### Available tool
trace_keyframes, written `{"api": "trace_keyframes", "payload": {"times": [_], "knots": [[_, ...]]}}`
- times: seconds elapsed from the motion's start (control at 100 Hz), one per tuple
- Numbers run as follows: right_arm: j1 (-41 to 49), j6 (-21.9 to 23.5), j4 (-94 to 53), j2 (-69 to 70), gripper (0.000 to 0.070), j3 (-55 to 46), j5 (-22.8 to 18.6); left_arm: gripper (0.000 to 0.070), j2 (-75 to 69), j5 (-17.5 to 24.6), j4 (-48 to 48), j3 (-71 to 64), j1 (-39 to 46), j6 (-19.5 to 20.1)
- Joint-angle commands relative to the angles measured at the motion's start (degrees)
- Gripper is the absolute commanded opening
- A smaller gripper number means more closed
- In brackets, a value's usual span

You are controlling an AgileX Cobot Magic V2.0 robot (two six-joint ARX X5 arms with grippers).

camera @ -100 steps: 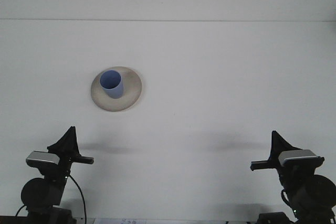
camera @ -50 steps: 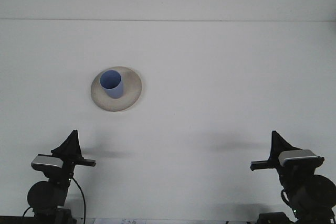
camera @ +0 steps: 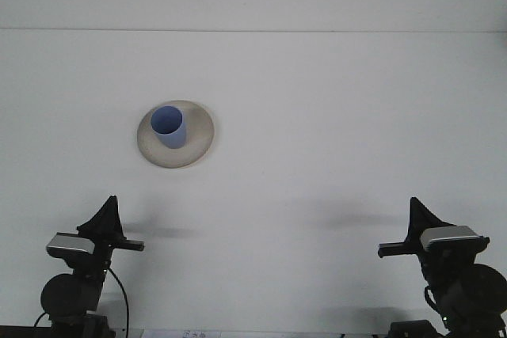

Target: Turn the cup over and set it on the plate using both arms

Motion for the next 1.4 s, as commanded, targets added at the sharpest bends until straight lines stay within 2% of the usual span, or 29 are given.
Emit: {"api": "trace_keyframes", "payload": {"times": [0.0,0.38,0.61,0.73,1.01,1.39], "knots": [[-0.09,0.39,0.57,0.15,0.0000,0.35,0.20,0.0012,-0.09,0.22,0.83,-1.11,0.00,-0.52],[0.00,0.37,4.85,-1.66,0.0000,-2.56,0.26,0.0012,-0.09,0.22,0.85,-1.11,0.00,-0.52],[0.00,-0.20,23.08,-11.87,0.0000,-17.62,0.20,0.0012,-0.09,0.22,0.87,-1.11,0.00,-0.52],[0.00,-0.20,26.91,-16.92,0.0000,-24.68,0.22,0.0012,-0.09,0.22,0.85,-1.11,0.00,-0.52],[-0.17,0.02,41.44,-16.68,0.0000,-35.36,0.17,0.0012,-0.09,0.22,0.81,-1.09,0.00,-0.52],[-0.22,0.00,40.41,-16.68,0.0000,-35.23,0.22,0.0012,-0.09,0.22,0.85,-1.09,0.00,-0.52]]}}
